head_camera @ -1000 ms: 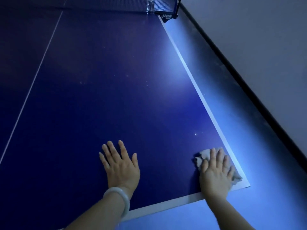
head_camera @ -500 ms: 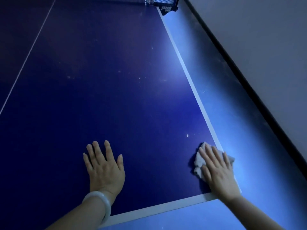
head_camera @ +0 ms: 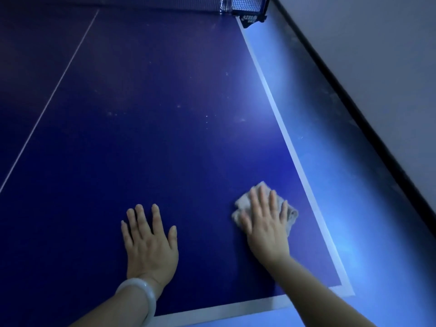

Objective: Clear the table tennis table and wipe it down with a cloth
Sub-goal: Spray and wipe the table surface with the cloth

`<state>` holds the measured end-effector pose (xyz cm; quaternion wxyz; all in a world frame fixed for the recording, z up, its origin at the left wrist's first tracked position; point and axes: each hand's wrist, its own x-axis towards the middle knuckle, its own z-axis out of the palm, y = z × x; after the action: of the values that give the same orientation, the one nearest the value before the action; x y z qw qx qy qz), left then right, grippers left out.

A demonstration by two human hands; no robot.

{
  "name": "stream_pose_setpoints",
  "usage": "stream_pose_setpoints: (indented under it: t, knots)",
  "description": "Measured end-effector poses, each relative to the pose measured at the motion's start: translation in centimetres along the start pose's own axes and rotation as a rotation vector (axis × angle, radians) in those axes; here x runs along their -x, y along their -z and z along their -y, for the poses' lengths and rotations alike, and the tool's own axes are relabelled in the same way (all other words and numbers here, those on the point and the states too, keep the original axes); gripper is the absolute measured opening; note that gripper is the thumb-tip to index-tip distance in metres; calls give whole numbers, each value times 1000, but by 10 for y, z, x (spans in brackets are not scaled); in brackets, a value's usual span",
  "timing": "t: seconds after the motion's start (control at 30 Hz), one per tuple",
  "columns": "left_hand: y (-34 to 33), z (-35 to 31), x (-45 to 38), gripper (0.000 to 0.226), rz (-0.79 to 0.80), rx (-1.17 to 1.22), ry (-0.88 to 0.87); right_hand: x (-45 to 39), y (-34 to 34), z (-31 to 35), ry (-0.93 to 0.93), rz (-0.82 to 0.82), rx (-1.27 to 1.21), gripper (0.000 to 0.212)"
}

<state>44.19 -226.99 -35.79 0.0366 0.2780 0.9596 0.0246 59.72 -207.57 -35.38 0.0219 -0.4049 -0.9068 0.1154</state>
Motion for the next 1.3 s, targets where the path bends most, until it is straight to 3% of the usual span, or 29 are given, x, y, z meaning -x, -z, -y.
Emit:
stream_pose_setpoints:
  t: [0.1, 0.13, 0.27, 0.33, 0.4, 0.53, 0.67, 0.73, 0.83, 0.9, 0.97, 1.07, 1.17, 1.23, 1.3]
  knots:
    - [0, -2, 0, 75, 11, -21, -1, 4, 2, -30, 210, 55, 94, 56]
    - [0, -1, 1, 75, 22, -25, 0, -10, 5, -45, 166, 35, 114, 54]
    - [0, -1, 0, 71, 11, -16, -1, -63, 23, -75, -355, 51, 40, 55]
    - [-1, 0, 0, 67, 28, -27, 10, -61, 18, -58, -430, 15, -7, 55]
    - [-2, 0, 0, 66, 28, -34, 9, -39, 8, -30, -363, -24, -1, 55]
    - [-1, 0, 0, 70, 23, -37, 7, 31, -13, 23, 26, 4, 31, 61]
    - [-1, 0, 0, 72, 43, -27, 19, 26, -10, 7, 417, 61, 108, 56]
    - [-1, 0, 0, 74, 45, -31, 19, -9, 0, -20, 313, 23, 141, 53]
    - [-1, 0, 0, 74, 30, -25, 16, -47, 11, -43, -140, 45, 68, 55]
    - [-1, 0, -1, 74, 30, -18, 18, -40, 7, -26, -223, 25, 33, 56]
    - [-1, 0, -1, 74, 31, -20, 16, -11, -3, 6, -84, -2, 57, 55]
    - [-1, 1, -1, 75, 37, -17, 16, 49, -19, 47, 322, 44, 79, 56]
    - [-2, 1, -1, 72, 29, -13, 14, 65, -18, 34, 606, 131, 89, 56]
    - [-2, 1, -1, 69, 21, -8, 16, 38, -6, 1, 611, 127, 105, 55]
    - [0, 1, 0, 71, 32, -14, 22, 2, 6, -35, 368, 80, 101, 55]
